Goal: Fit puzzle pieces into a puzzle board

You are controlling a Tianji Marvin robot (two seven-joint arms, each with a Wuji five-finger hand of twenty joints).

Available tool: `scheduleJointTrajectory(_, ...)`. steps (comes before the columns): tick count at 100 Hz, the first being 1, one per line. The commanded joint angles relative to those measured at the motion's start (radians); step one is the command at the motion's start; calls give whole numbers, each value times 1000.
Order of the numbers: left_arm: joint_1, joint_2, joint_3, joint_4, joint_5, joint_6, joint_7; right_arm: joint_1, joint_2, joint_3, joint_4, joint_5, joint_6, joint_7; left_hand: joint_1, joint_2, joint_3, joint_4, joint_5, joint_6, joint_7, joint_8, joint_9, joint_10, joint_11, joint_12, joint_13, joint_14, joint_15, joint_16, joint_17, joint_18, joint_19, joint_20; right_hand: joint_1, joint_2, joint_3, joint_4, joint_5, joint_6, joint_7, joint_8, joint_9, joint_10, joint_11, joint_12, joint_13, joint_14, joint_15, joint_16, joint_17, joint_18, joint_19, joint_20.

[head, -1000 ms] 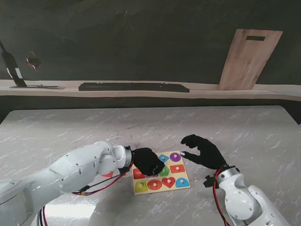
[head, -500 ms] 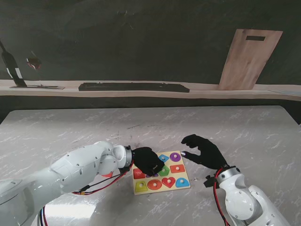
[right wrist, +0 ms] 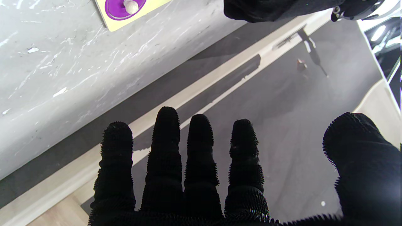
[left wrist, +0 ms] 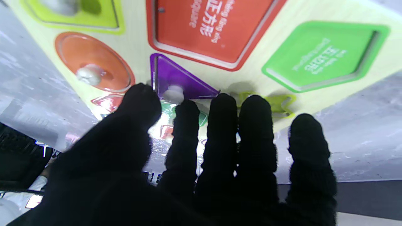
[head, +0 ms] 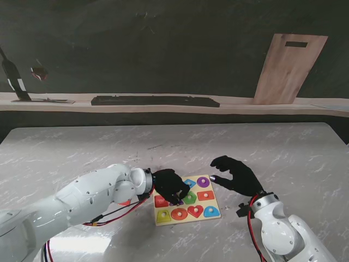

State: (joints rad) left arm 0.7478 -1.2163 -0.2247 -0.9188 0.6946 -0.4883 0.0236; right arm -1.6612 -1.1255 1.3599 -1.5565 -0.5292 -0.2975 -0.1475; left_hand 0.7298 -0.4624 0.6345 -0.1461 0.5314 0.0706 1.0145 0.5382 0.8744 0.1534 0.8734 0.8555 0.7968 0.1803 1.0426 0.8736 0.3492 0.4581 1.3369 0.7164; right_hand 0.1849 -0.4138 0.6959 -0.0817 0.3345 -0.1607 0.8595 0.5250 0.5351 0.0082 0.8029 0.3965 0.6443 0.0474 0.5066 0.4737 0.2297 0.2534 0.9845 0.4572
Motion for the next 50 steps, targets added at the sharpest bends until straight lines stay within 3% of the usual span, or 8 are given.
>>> scheduleJointTrajectory(1, 3, 11, 3, -8, 14, 6, 2, -5, -5, -3, -1, -2, -3, -1, -38, 27, -3, 41, -44, 52, -149, -18, -22, 19, 28, -9, -18, 27, 10, -12, -13, -34, 17, 24, -10, 13, -18, 30, 4, -24, -19, -2, 27, -29, 12, 10, 13, -16, 11, 17, -11, 6, 14, 19)
scheduleJointTrajectory(28, 17, 32, -17, -42, 45, 24, 9, -4, -6, -4, 0, 0, -3, -1, -58, 60, -74, 49, -57, 72, -261, -41, -35, 24, 21, -12, -31, 34, 0, -14, -26, -34, 8, 22, -11, 12, -18, 30, 5, -24, -18, -2, 30, -29, 12, 11, 15, -16, 12, 17, -11, 5, 14, 18)
scheduleJointTrajectory(41, 47, 59, -76, -91, 64, 43, 6, -4, -6, -4, 1, 0, -5, -2, -47, 114, -159, 51, -57, 72, -269, -43, -78, 40, -28, -32, -58, 45, -27, -17, -52, -36, -9, 16, -12, 12, -19, 29, 1, -26, -19, -2, 29, -31, 12, 11, 14, -17, 11, 17, -11, 6, 14, 18)
scheduleJointTrajectory(44, 57, 66, -94, -104, 70, 47, 4, -4, -6, -4, 1, 0, -5, -2, -24, 135, -217, 53, -53, 73, -269, -41, -81, 41, -35, -42, -60, 44, -31, -15, -53, -39, -10, 15, -11, 12, -18, 30, 2, -26, -19, -2, 29, -30, 12, 11, 14, -16, 11, 17, -11, 6, 13, 18)
scheduleJointTrajectory(50, 79, 82, -136, -134, 86, 57, 0, -3, -6, -4, 2, 0, -7, -1, -20, 139, -227, 55, -47, 76, -267, -40, -85, 43, -44, -49, -64, 44, -35, -15, -56, -41, -11, 14, -11, 12, -18, 30, 5, -24, -19, -2, 30, -30, 12, 11, 14, -17, 11, 17, -12, 5, 13, 18)
